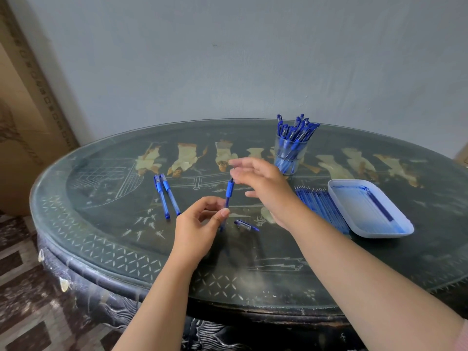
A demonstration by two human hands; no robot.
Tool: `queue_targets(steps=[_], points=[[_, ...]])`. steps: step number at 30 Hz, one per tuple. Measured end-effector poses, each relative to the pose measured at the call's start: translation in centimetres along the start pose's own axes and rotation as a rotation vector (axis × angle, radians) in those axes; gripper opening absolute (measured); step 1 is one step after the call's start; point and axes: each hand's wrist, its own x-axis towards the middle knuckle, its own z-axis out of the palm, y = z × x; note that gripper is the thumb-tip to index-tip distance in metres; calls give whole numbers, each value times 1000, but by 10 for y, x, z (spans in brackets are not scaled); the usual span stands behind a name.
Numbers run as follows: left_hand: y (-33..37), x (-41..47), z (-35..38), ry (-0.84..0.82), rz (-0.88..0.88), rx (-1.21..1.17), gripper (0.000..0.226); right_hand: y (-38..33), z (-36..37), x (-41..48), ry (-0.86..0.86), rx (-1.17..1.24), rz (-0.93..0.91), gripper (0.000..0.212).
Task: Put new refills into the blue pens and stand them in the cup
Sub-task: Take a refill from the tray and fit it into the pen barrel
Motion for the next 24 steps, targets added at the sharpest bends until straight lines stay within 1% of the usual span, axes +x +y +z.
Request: queue_targets(steps=[2,7,10,13,14,15,17,19,22,24], points=[[0,0,0,3,-3,-3,23,1,-1,1,-6,-21,-40,10],[-1,0,0,4,-11,3,21,5,3,5,73,-93,-79,8],[0,0,1,7,-9,-3,19,6,2,4,61,-109,-99,8],[0,0,1,33,-2,-28,16,11,0,1,48,-64,-38,11],[0,-1,2,38,-2,-39,15,16,-2,1,71,-132,-9,13],[0,-1,2,41,-2,-46,14,22,-4,0,72,-265,16,14],[2,-2,2,44,0,-43,14,33,-2,-5,-43,-559,77,22],[4,-2,1,40,4,-29,14,42,2,-10,-169,-734,104,31],[5,-3,1,34,7,-19,14,47,6,-15,-227,-817,99,29],[6,-3,1,35,7,-24,14,47,5,-13,-193,-745,101,25]])
